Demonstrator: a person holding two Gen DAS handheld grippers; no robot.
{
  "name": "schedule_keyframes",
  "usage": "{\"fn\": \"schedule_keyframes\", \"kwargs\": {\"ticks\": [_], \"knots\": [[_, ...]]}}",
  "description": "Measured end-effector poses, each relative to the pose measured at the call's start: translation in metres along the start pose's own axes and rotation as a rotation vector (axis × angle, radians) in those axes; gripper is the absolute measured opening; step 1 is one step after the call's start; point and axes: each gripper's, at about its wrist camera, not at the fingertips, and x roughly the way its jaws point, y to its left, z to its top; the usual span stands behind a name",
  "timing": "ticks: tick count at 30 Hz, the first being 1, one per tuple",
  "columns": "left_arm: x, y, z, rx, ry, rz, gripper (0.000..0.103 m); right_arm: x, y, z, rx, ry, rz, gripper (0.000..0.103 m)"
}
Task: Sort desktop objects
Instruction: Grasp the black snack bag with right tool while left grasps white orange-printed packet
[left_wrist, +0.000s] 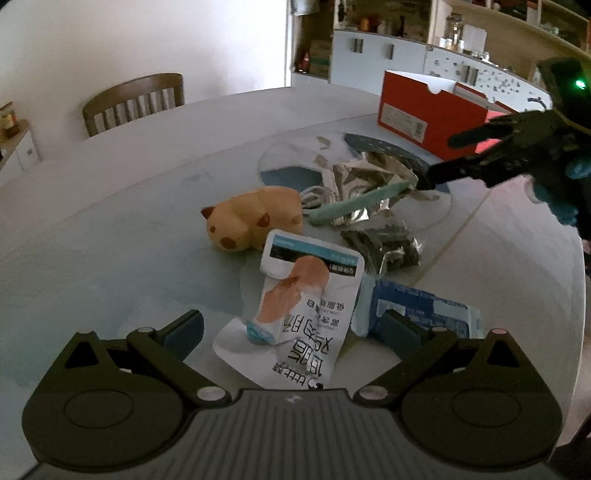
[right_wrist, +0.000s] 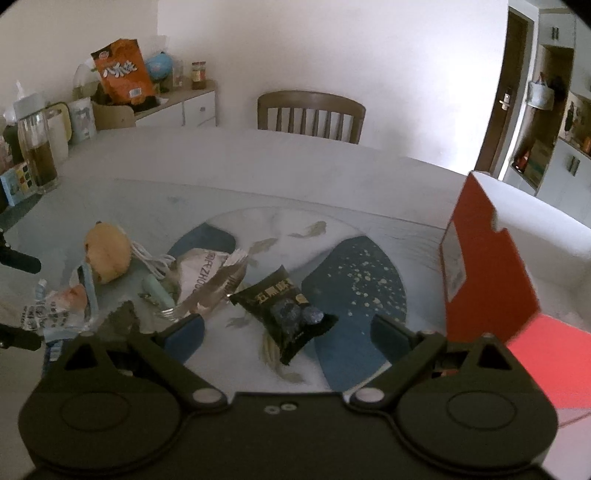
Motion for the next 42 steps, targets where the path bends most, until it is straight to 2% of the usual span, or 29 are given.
{"fn": "schedule_keyframes", "kwargs": {"ticks": [4,8,12,16,24,27,28,29,32,37,42], "knots": [[0.008,0.002,-0.005,0.005,-0.007,-0.027,0.102,0.014,0.0,0.002,-0.023,0.009,-0.005,0.094],[0.013,0.001,-0.009,0.027,-0.025,-0.015,0.102,0.028,0.0,0.003,-0.04,0.025,-0.006,0.084],[0.015,0.0,-0.01,0.051,-0.047,-0.018,0.101,0.037,0.001,0.002,-0.049,0.035,-0.005,0.082],[0.018,-0.004,-0.008,0.074,-0.071,-0.026,0.094,0.043,0.003,0.001,-0.056,0.038,-0.002,0.077],[0.029,-0.009,0.001,0.083,-0.091,-0.031,0.092,0.046,0.001,0.0,-0.044,0.049,0.002,0.069],[0.03,-0.01,0.003,0.074,-0.104,-0.021,0.081,0.046,0.0,0.001,-0.046,0.046,-0.01,0.063],[0.03,-0.01,0.003,0.071,-0.109,-0.016,0.073,0.046,0.0,0.001,-0.044,0.046,-0.011,0.06],[0.029,-0.011,0.004,0.07,-0.113,-0.014,0.069,0.046,0.0,0.001,-0.041,0.045,-0.012,0.058],[0.03,-0.011,0.004,0.065,-0.113,-0.009,0.069,0.045,0.0,0.001,-0.05,0.043,-0.03,0.046],[0.027,-0.013,0.006,0.054,-0.11,0.009,0.064,0.043,0.002,0.003,-0.057,0.047,-0.062,0.039],[0.024,-0.011,0.01,0.02,-0.107,0.012,0.059,0.037,-0.004,0.005,-0.02,0.064,-0.094,0.037]]}}
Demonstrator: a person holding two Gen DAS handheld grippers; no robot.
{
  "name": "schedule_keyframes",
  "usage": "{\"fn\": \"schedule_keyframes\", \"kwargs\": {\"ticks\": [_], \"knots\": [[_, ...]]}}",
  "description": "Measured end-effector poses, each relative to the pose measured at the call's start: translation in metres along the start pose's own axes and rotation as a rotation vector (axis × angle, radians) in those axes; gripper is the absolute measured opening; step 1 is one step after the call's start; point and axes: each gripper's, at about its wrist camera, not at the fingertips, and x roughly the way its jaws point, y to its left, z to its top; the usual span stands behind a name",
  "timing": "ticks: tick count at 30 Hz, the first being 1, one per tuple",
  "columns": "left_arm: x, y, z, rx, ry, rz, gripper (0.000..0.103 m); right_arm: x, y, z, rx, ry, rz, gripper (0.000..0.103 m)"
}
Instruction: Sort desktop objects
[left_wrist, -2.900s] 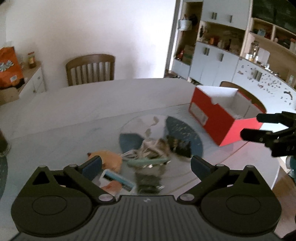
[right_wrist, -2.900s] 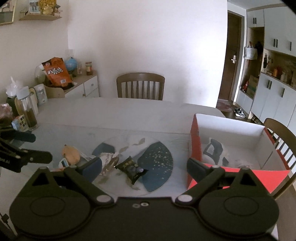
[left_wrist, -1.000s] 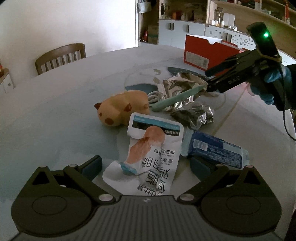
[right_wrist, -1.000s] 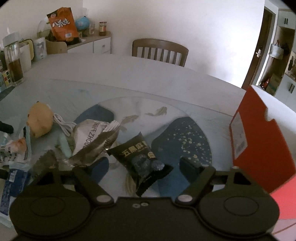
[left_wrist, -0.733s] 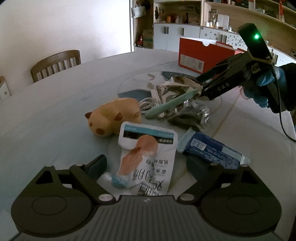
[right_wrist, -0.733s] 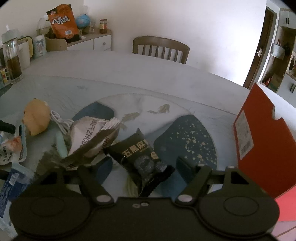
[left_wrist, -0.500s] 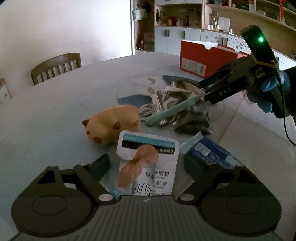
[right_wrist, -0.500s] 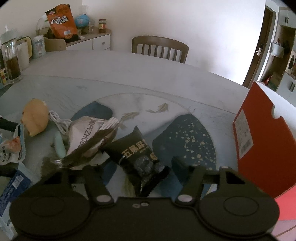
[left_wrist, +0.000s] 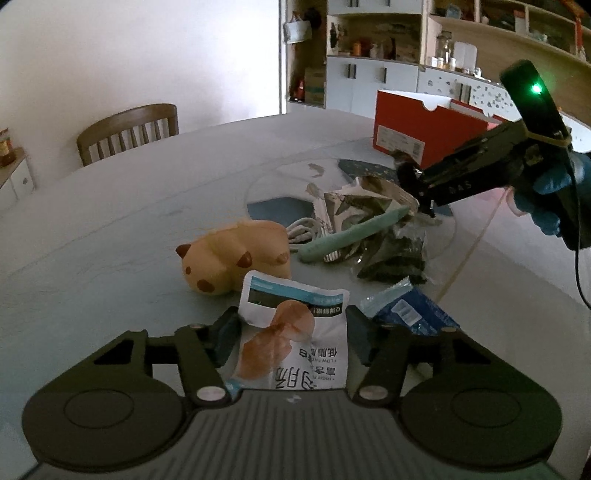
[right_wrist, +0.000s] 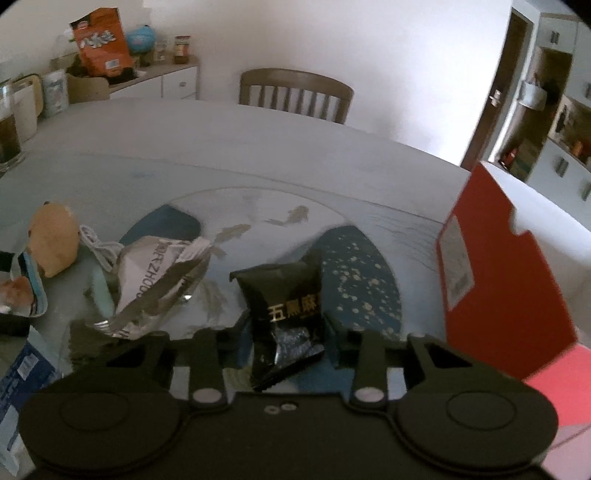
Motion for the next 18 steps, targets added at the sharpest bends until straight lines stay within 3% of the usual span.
{"fn": "schedule_keyframes", "kwargs": {"ticks": [18], "knots": [[-0.049,-0.009,0.01,-0.165,-0.021,0.042,0.054,-0.07,-0.013,-0.001,0.073,-0.009,0.027,0.036]]}}
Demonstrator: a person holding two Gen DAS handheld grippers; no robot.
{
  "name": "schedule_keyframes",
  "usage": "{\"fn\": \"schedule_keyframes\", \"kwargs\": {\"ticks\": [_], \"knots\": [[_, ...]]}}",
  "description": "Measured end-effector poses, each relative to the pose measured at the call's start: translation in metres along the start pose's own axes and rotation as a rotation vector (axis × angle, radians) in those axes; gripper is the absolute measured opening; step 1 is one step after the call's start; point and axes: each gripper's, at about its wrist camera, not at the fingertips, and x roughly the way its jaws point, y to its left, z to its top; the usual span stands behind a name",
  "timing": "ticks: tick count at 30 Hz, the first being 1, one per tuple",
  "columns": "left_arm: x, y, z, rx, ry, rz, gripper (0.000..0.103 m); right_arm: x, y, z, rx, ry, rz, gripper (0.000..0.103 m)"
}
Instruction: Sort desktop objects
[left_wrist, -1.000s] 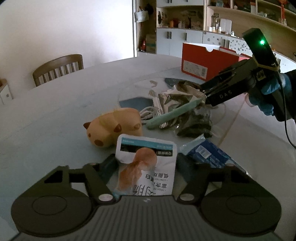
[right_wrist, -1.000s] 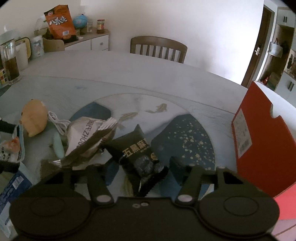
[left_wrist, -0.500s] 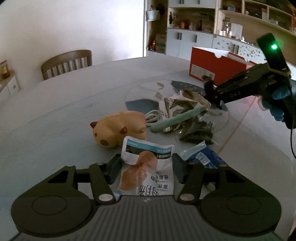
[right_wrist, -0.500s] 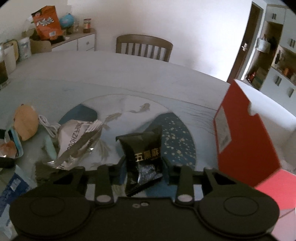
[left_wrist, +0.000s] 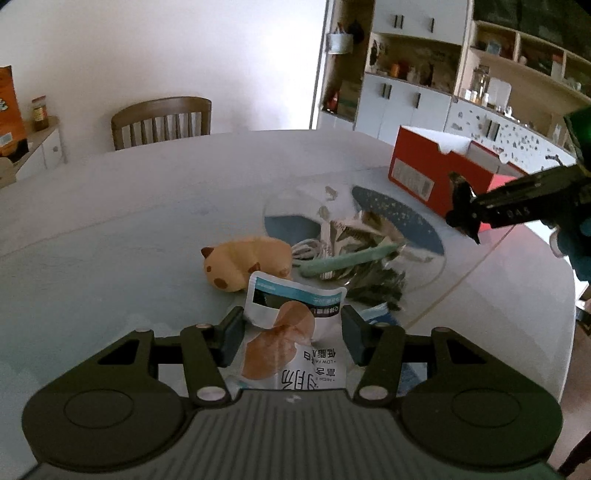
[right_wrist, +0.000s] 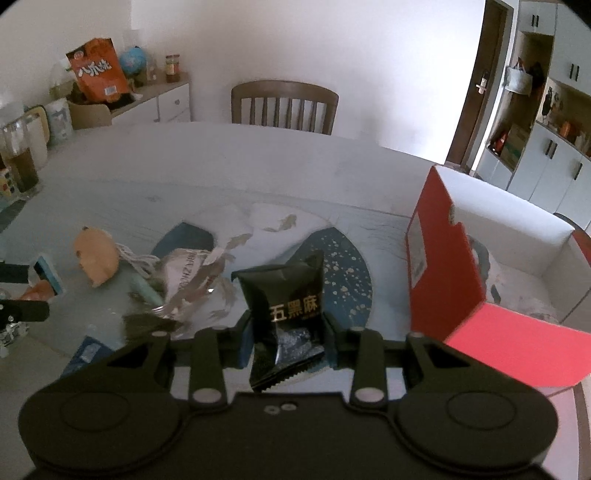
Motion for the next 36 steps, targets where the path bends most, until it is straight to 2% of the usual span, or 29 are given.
{"fn": "schedule_keyframes", "kwargs": {"ticks": [6,18,28,36], "knots": [[-0.018,-0.013,0.014,-0.044,-0.014,0.001,0.054,-0.028,-0.007,-0.002,0.024,-0.007,0.008,0.036],[-0.04,-0.065,0.061,-0.026,-0.048,-0.029,0.054,-0.081,-0.039,-0.004,0.099,-0.063,-0.009,0.036],[-0.033,-0.116,0.104,0.003,-0.07,-0.087,0.054,-0.109,-0.085,-0.008,0.167,-0.092,-0.022,0.036],[-0.003,-0.166,0.143,0.042,-0.095,-0.134,0.054,-0.121,-0.131,-0.013,0.207,-0.1,-0.037,0.036]]}}
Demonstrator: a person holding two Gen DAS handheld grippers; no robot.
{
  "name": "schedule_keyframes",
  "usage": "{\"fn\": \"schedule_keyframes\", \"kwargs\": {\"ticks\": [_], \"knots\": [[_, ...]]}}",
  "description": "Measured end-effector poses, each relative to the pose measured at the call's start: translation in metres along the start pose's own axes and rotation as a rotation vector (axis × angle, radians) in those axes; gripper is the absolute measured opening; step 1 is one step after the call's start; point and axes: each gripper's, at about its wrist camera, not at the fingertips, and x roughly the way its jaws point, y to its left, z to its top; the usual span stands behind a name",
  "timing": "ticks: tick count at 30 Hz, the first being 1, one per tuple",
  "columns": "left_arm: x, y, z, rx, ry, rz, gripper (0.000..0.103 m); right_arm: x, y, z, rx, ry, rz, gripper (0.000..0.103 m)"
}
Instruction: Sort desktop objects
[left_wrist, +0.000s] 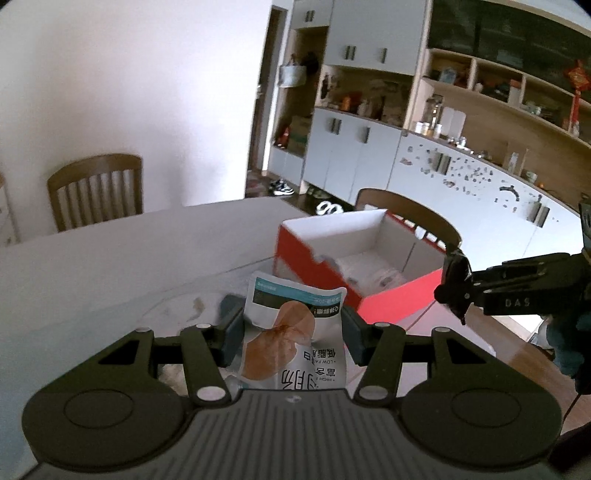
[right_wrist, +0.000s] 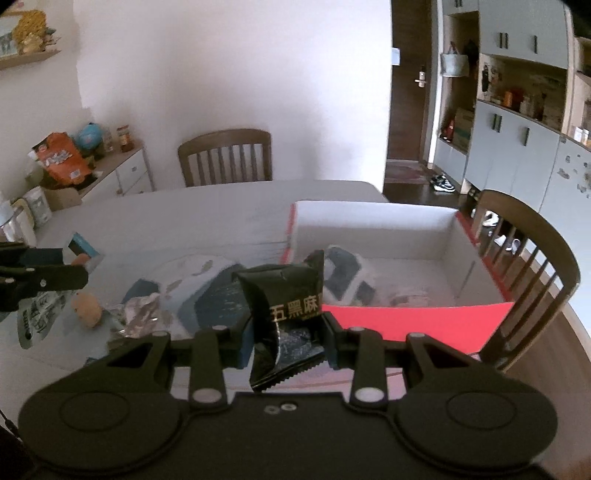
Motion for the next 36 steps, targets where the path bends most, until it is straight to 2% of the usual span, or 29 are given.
{"fn": "schedule_keyframes", "kwargs": {"ticks": [8,23,36], "knots": [[0.04,-0.05,0.026,0.029,-0.017,-0.036,0.055,-0.003,-0.051,0.011,0.015,-0.015,-0.005,0.036],[0.116,-0.116,0.059,0.086,0.021,-0.07,0.055,0.021,-0.123,0.034,-0.022,0.001,0.03,0.036],[0.187,-0.121,0.083,0.109,0.113,-0.059,0.055,0.073,-0.157,0.059,-0.045,0.061,0.051,0.036]]}}
